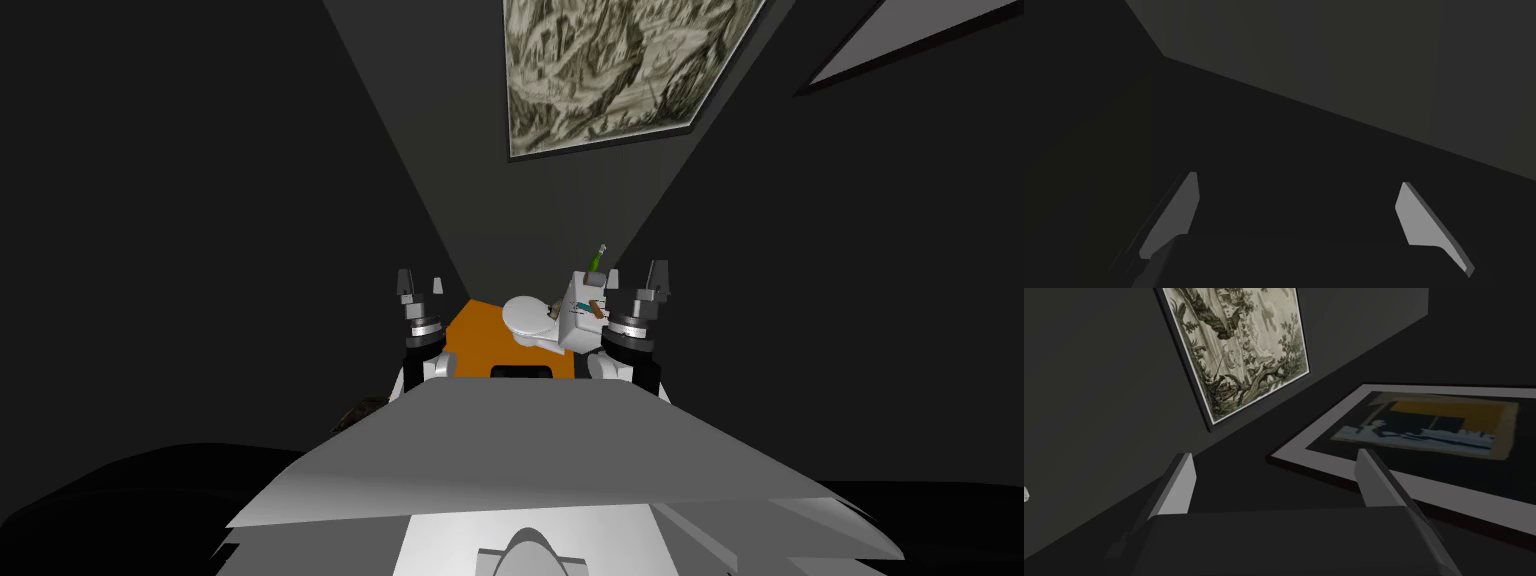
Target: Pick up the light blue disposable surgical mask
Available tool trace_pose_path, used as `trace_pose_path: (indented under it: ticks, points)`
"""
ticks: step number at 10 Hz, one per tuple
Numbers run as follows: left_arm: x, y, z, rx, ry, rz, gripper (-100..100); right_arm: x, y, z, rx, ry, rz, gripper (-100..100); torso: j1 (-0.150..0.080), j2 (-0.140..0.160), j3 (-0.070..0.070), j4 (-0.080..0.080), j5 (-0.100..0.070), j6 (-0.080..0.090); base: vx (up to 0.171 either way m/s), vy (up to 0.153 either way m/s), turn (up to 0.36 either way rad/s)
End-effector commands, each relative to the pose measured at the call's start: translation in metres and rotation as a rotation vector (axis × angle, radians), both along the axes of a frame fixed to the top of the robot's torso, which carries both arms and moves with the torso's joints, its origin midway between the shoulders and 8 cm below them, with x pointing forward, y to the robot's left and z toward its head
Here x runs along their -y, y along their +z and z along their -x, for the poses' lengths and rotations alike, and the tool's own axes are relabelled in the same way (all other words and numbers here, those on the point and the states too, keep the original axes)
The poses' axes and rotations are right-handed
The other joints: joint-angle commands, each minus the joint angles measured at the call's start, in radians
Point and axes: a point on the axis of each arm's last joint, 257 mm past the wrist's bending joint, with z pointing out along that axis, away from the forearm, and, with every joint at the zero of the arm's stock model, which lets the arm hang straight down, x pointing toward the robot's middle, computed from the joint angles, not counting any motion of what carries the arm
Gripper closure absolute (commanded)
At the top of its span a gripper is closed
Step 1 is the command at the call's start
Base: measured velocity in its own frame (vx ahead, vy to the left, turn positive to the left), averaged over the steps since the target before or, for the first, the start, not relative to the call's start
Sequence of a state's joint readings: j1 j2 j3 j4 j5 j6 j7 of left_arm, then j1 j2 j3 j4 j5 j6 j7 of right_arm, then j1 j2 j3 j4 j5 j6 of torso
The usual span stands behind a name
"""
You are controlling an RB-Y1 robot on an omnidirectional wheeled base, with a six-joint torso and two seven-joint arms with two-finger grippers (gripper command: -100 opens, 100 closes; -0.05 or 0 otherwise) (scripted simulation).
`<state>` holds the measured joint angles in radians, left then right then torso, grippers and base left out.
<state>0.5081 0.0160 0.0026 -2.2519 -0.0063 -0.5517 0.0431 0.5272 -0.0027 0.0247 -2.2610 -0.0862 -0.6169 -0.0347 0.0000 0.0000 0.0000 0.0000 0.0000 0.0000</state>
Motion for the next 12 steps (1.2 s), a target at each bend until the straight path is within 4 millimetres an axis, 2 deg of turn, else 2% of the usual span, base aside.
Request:
trace_pose_path:
  ticks: [1,4,7,9,11,12]
  points:
    - [0.0,0.0,0.0,0.0,0.0,0.0,0,-0.013,-0.014,-0.009,-0.05,0.026,0.052,-100,0.0,0.0,0.0,0.0,0.0,0.0,-0.028,0.058,-0.073]
    - [0.0,0.0,0.0,0.0,0.0,0.0,0,-0.04,-0.05,-0.026,-0.162,0.064,0.144,-100,0.008,0.004,0.002,0.001,0.002,0.0,-0.061,0.123,-0.096]
    - [0.0,0.0,0.0,0.0,0.0,0.0,0,-0.073,-0.105,-0.045,-0.313,0.106,0.255,-100,0.011,0.005,0.003,0.001,0.002,0.0,-0.08,0.142,-0.096]
    - [0.0,0.0,0.0,0.0,0.0,0.0,0,-0.075,-0.105,-0.045,-0.313,0.103,0.269,-100,0.007,0.004,0.003,0.001,0.002,0.0,-0.042,0.059,-0.013]
    - [0.0,0.0,0.0,0.0,0.0,0.0,0,-0.099,-0.148,-0.055,-0.418,0.132,0.364,-100,0.003,0.001,0.001,0.0,0.001,0.0,-0.021,0.076,-0.08]
    - [0.0,0.0,0.0,0.0,0.0,0.0,0,-0.1,-0.15,-0.056,-0.425,0.128,0.379,-100,0.007,0.001,0.001,0.0,0.001,0.0,-0.044,0.097,-0.039]
